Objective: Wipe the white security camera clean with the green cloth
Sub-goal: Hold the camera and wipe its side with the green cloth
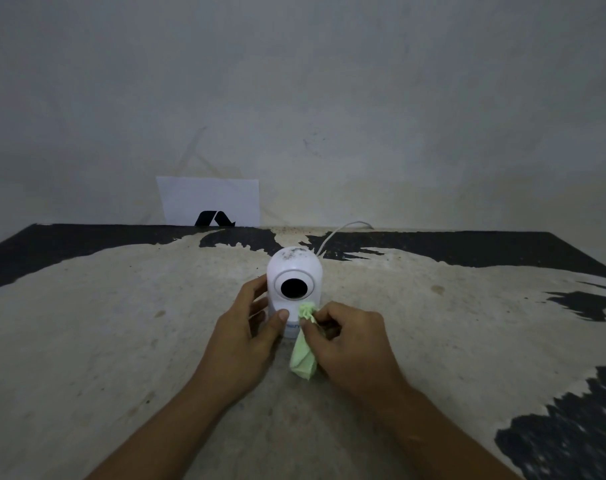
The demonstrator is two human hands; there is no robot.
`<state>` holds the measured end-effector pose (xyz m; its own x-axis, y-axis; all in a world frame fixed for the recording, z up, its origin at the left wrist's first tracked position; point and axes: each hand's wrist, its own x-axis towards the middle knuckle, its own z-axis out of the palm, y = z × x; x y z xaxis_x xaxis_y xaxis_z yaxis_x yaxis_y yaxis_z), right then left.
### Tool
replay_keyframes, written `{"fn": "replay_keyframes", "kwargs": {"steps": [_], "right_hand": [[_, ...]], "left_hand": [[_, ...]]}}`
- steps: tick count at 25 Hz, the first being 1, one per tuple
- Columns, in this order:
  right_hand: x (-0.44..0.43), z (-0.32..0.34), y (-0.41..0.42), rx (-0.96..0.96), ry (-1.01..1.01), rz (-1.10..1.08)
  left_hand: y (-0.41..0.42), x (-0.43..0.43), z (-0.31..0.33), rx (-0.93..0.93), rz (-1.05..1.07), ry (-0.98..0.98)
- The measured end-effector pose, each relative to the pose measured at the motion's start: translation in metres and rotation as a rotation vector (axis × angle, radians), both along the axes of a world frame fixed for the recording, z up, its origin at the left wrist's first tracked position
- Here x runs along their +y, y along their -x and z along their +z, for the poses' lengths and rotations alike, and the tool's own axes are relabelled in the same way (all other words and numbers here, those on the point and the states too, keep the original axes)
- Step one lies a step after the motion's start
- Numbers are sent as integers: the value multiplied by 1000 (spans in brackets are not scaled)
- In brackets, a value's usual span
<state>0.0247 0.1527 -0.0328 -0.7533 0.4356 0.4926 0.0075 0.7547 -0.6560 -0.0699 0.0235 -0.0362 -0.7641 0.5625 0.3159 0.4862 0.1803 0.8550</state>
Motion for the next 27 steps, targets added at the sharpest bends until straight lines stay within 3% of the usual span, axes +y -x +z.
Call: {"fn": "replay_keyframes", "kwargs": {"steps": [7,11,16,27], "right_hand": [[-1,-2,4,28,138,8],[-8,-3,6,-12,95,28],[15,0,3,20,127,-104],[0,8,2,288,155,-15]], "left_hand": [[2,1,-1,-12,-17,-33],[2,1,-3,-5,-25,-30],[3,1,-2,2,-21,-24],[1,0,1,23,-15,-15]]}}
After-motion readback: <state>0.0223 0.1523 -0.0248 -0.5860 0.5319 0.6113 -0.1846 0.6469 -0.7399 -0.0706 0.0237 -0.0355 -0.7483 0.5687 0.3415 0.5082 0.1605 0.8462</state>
